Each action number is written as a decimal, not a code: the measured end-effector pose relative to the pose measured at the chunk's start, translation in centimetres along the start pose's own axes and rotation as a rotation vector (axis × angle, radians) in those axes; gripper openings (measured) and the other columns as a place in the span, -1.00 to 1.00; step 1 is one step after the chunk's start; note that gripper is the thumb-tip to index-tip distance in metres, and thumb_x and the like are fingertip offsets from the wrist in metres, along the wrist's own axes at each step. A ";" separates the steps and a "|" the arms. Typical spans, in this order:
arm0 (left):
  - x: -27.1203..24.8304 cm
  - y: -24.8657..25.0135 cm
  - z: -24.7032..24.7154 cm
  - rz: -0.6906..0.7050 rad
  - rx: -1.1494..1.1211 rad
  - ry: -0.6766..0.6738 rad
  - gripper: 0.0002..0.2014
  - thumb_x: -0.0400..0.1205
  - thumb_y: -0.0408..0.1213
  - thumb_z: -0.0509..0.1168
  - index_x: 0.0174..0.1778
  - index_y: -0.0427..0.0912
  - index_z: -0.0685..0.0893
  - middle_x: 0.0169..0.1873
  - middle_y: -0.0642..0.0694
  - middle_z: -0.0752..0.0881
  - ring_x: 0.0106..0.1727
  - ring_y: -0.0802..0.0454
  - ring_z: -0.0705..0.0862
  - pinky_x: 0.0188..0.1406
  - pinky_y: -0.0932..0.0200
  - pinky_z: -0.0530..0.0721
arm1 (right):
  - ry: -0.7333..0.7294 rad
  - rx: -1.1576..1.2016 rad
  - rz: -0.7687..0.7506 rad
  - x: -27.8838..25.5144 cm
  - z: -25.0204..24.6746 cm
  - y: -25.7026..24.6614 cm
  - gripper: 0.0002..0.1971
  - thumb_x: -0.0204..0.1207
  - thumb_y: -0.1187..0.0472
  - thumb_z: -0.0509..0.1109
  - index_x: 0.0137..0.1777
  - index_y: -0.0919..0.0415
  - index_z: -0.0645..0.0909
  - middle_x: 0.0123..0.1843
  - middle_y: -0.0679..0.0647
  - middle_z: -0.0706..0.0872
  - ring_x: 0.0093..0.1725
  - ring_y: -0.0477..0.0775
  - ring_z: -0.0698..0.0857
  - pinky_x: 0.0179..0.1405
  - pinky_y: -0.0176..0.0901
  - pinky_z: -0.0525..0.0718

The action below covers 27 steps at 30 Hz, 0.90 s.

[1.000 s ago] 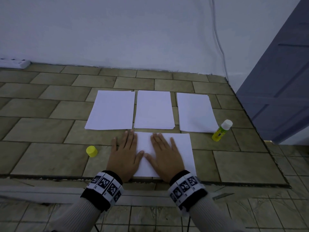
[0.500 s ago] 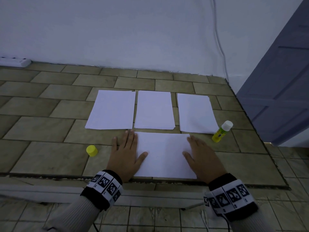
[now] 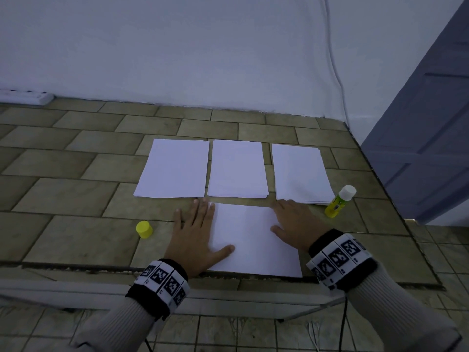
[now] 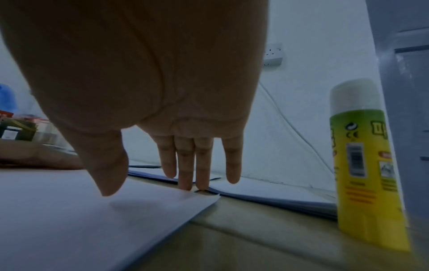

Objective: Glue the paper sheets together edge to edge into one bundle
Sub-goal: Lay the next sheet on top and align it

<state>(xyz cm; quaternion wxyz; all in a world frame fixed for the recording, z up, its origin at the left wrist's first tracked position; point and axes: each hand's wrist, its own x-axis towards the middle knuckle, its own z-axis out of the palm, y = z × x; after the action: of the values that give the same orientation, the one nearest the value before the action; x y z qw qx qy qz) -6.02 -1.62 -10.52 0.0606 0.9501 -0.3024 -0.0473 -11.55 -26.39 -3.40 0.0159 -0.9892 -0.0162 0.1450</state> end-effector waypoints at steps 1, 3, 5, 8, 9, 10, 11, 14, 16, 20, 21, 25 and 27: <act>0.0 0.0 0.0 0.004 0.001 -0.002 0.19 0.33 0.66 -0.44 0.72 -0.18 -0.09 0.71 -0.12 -0.13 0.72 -0.12 -0.17 0.62 -0.37 -0.19 | 0.002 -0.012 0.005 0.1 -0.2 -0.1 -0.55 0.65 0.02 0.17 0.44 0.24 0.31 0.30 0.14 0.50 0.26 0.14 0.48 0.19 -0.02 0.50; 0.0 -0.1 0.0 0.014 -0.002 -0.001 0.20 0.32 0.66 -0.44 0.72 -0.16 -0.08 0.71 -0.09 -0.15 0.72 -0.12 -0.19 0.62 -0.39 -0.20 | -0.015 0.003 0.033 0.5 -0.6 -0.1 -0.62 0.64 0.08 0.18 0.36 0.26 0.35 0.24 0.15 0.48 0.20 0.14 0.48 0.10 -0.03 0.50; -0.1 -0.1 0.0 0.016 0.002 -0.007 0.21 0.31 0.67 -0.44 0.73 -0.15 -0.08 0.72 -0.08 -0.13 0.72 -0.13 -0.20 0.62 -0.40 -0.20 | -0.040 0.055 0.068 1.0 -1.0 0.0 -0.71 0.61 0.21 0.19 0.28 0.28 0.39 0.20 0.17 0.47 0.17 0.15 0.49 0.10 -0.02 0.55; -0.1 -0.1 -0.1 0.014 0.010 -0.016 0.21 0.30 0.67 -0.46 0.73 -0.13 -0.11 0.72 -0.07 -0.14 0.71 -0.12 -0.23 0.62 -0.39 -0.23 | -0.062 0.224 0.085 1.5 -2.0 0.4 -0.74 0.56 0.42 0.18 0.23 0.27 0.44 0.18 0.19 0.48 0.14 0.17 0.56 0.12 -0.04 0.59; 0.0 -0.1 0.0 0.015 0.009 -0.013 0.20 0.30 0.67 -0.45 0.73 -0.13 -0.10 0.72 -0.06 -0.13 0.71 -0.12 -0.23 0.62 -0.39 -0.23 | -0.063 0.267 0.074 1.5 -2.4 0.6 -0.72 0.55 0.46 0.19 0.22 0.25 0.45 0.18 0.18 0.50 0.13 0.15 0.57 0.11 -0.10 0.58; 0.0 -0.1 0.0 0.016 0.009 -0.011 0.20 0.31 0.67 -0.45 0.73 -0.12 -0.08 0.72 -0.06 -0.12 0.71 -0.13 -0.23 0.62 -0.39 -0.23 | -0.067 0.290 0.059 1.4 -2.8 0.8 -0.72 0.54 0.48 0.20 0.19 0.23 0.47 0.17 0.16 0.52 0.12 0.11 0.56 0.07 -0.18 0.55; 0.0 -0.1 -0.1 0.017 0.016 -0.012 0.19 0.31 0.67 -0.45 0.73 -0.11 -0.07 0.72 -0.05 -0.13 0.71 -0.13 -0.23 0.61 -0.40 -0.23 | -0.072 0.302 0.040 1.3 -3.2 1.1 -0.75 0.54 0.49 0.22 0.13 0.19 0.48 0.14 0.12 0.55 0.10 0.05 0.54 0.00 -0.28 0.51; 0.0 -0.1 0.1 0.024 0.030 -0.012 0.16 0.34 0.66 -0.41 0.73 -0.09 -0.02 0.72 -0.07 -0.14 0.72 -0.15 -0.21 0.61 -0.42 -0.18 | -0.084 0.299 -0.011 1.0 -4.5 1.9 -0.80 0.54 0.46 0.26 -0.04 0.13 0.58 -0.09 -0.12 0.55 -0.04 -0.13 0.51 -0.23 -0.56 0.37; 0.0 -0.2 0.1 0.023 0.018 -0.003 0.13 0.37 0.65 -0.38 0.72 -0.09 0.03 0.71 -0.14 -0.15 0.72 -0.17 -0.17 0.61 -0.43 -0.14 | -0.069 0.272 -0.038 0.7 -5.5 2.2 -0.81 0.52 0.44 0.32 -0.03 0.17 0.69 -0.19 -0.23 0.50 -0.19 -0.26 0.49 -0.30 -0.59 0.37; 0.1 -0.1 0.0 0.000 -0.007 -0.018 0.15 0.36 0.65 -0.44 0.72 -0.13 -0.12 0.70 -0.16 -0.28 0.71 -0.13 -0.25 0.61 -0.38 -0.23 | 0.022 0.266 -0.043 -0.1 -8.0 3.4 -0.82 0.48 0.39 0.40 -0.08 0.10 0.75 -0.16 -0.19 0.59 -0.24 -0.34 0.52 -0.30 -0.60 0.42; 0.1 0.0 -0.1 -0.006 -0.018 -0.017 0.16 0.35 0.65 -0.45 0.72 -0.15 -0.18 0.69 -0.16 -0.30 0.71 -0.12 -0.26 0.61 -0.36 -0.25 | 0.053 0.286 -0.025 -0.3 -8.6 3.9 -0.83 0.47 0.38 0.42 -0.09 0.09 0.75 -0.15 -0.15 0.63 -0.23 -0.33 0.55 -0.31 -0.59 0.45; 0.0 0.1 -0.1 -0.021 -0.034 0.004 0.18 0.33 0.66 -0.48 0.66 -0.22 -0.34 0.68 -0.16 -0.31 0.71 -0.08 -0.25 0.62 -0.32 -0.26 | 0.212 0.630 0.071 -0.5 -10.5 6.0 -0.82 0.45 0.46 0.46 -0.13 0.16 0.73 -0.19 0.10 0.74 -0.25 -0.01 0.72 -0.28 -0.36 0.75; -0.1 0.1 0.0 -0.024 -0.043 0.010 0.18 0.33 0.66 -0.48 0.66 -0.21 -0.34 0.68 -0.15 -0.29 0.71 -0.07 -0.26 0.62 -0.33 -0.27 | 0.313 0.757 0.115 0.4 -10.1 6.4 -0.82 0.43 0.48 0.47 -0.11 0.20 0.73 -0.21 0.17 0.75 -0.21 0.14 0.76 -0.22 -0.19 0.80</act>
<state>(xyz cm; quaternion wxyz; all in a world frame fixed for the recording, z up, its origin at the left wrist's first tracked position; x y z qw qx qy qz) -6.14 -1.68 -10.53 0.0817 0.9523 -0.2898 -0.0496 -8.13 -33.06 5.94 0.3725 -0.9230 0.0963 -0.0107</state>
